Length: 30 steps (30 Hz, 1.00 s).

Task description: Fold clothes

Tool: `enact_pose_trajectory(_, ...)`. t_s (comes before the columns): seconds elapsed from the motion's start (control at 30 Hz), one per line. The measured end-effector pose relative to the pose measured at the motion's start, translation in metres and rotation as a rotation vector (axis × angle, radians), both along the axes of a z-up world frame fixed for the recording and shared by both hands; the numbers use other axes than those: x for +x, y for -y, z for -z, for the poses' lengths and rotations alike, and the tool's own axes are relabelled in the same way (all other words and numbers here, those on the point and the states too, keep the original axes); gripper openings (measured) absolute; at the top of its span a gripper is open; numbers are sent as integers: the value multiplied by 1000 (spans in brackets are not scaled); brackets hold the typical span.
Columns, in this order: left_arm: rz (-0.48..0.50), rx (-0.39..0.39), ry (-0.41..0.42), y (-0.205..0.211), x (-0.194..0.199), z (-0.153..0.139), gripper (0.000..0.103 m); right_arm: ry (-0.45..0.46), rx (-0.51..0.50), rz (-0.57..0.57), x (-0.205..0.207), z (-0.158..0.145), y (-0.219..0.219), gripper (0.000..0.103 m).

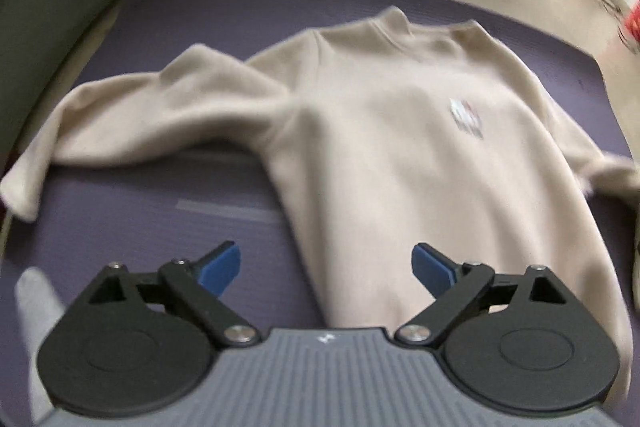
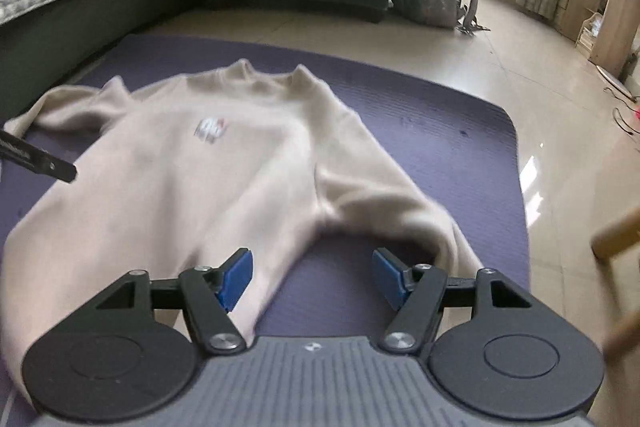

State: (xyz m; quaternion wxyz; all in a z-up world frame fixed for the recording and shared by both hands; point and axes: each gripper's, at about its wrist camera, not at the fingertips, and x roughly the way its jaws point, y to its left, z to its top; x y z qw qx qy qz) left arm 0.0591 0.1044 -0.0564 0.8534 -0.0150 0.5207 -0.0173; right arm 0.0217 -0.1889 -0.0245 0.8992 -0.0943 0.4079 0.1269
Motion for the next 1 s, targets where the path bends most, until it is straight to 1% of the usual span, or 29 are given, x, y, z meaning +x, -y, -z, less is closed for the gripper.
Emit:
enact_pose_trajectory(0.07,20,7,-10,-2,-19,-7,100,-3,-22,-20,-19,0,1,68)
enact_pose_trajectory(0.13,67,27,-32,0,-44,-14,102,-4,-46,-57,-39,-1,0,71)
enact_pose_trajectory(0.2,110,46,-48,1,-62,-18,102,-3,-69,-117,-61,4,-8,71)
enact_pose_trajectory(0.23,155,63,-70,4,-81,-20,102,-11,-58,-151,-70,7,-13,71)
enact_pose_trajectory(0.27,174,72,-81,6,-89,-20,102,-26,-38,-185,-77,10,-18,71)
enact_pose_trajectory(0.33,203,89,-101,9,-104,-20,102,-62,-11,-253,-88,17,-31,67)
enact_pose_trajectory(0.43,248,103,-147,13,-131,-21,103,-85,-11,-355,-101,25,-53,67)
enact_pose_trajectory(0.5,271,93,-165,11,-141,-20,103,-75,-33,-436,-111,29,-76,67)
enact_pose_trajectory(0.57,284,82,-179,8,-145,-17,103,-76,-23,-483,-115,34,-92,67)
enact_pose_trajectory(0.67,304,65,-205,0,-152,-1,103,-65,-20,-559,-121,42,-115,67)
enact_pose_trajectory(0.73,302,55,-194,-7,-155,12,103,-37,-32,-603,-127,48,-127,67)
enact_pose_trajectory(0.77,299,45,-175,-12,-158,19,103,-13,-51,-628,-129,51,-134,64)
enact_pose_trajectory(0.83,307,20,-166,-16,-159,26,103,50,-103,-691,-134,63,-149,53)
enact_pose_trajectory(0.87,306,-9,-157,-19,-159,29,103,66,-121,-708,-134,66,-153,41)
enact_pose_trajectory(0.9,300,-48,-143,-22,-157,30,103,75,-136,-711,-133,68,-155,25)
enact_pose_trajectory(0.93,293,-89,-128,-24,-155,31,103,81,-141,-705,-131,68,-155,22)
enact_pose_trajectory(0.97,290,-101,-113,-24,-155,32,103,80,-98,-676,-125,61,-149,21)
enact_pose_trajectory(1.0,294,-102,-102,-22,-157,31,103,82,-32,-635,-118,52,-140,18)
